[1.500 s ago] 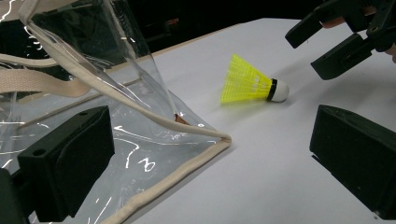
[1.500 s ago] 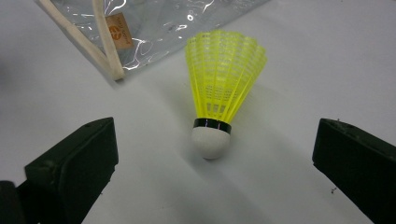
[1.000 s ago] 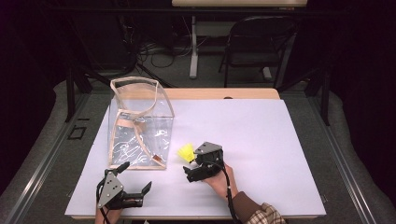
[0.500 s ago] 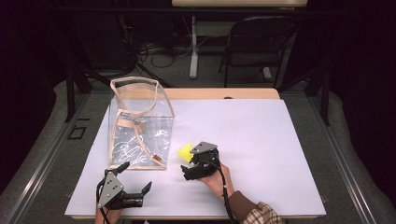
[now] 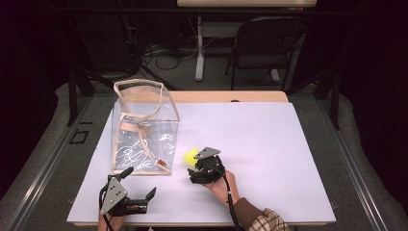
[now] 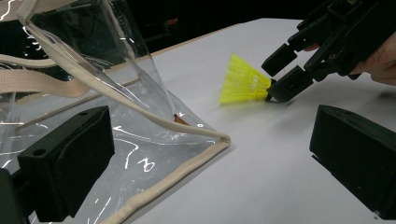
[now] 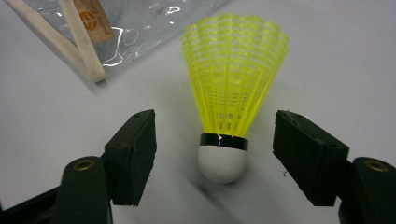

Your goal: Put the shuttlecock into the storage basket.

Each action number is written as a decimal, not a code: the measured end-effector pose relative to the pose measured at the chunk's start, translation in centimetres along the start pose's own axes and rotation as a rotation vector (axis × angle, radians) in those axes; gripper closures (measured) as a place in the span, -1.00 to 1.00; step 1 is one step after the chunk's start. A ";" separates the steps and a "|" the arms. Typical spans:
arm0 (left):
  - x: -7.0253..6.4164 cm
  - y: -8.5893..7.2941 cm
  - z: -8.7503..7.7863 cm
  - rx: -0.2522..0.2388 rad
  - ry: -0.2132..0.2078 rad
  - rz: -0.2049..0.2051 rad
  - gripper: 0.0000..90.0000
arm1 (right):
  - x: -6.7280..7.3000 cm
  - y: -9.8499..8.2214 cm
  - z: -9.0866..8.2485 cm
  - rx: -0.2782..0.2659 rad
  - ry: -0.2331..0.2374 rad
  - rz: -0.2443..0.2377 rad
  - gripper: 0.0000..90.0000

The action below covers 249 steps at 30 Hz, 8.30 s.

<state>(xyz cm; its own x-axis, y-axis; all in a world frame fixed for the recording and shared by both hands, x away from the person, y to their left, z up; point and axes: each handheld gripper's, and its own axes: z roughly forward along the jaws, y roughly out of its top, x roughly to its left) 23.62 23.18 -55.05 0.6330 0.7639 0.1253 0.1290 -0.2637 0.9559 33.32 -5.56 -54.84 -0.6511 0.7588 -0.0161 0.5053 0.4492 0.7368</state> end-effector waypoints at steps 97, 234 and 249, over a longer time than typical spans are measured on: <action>-0.1 0.0 0.2 0.012 -0.007 0.007 -1.00 | -1.3 0.1 -1.3 -0.019 0.015 -0.028 0.43; 0.0 0.0 0.2 0.015 0.001 0.010 -1.00 | -5.4 8.0 -4.0 -0.007 0.054 -0.161 0.43; 0.0 0.0 0.2 0.014 0.001 0.009 -1.00 | -5.9 9.2 -4.1 -0.025 0.044 -0.152 0.43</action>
<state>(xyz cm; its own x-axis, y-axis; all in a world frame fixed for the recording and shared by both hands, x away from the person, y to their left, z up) 23.72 23.05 -55.08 0.6335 0.7620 0.1341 0.1340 -0.2787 0.9510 39.44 -7.86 -45.21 -0.7433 0.6615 -0.0998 0.3854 0.5453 0.7444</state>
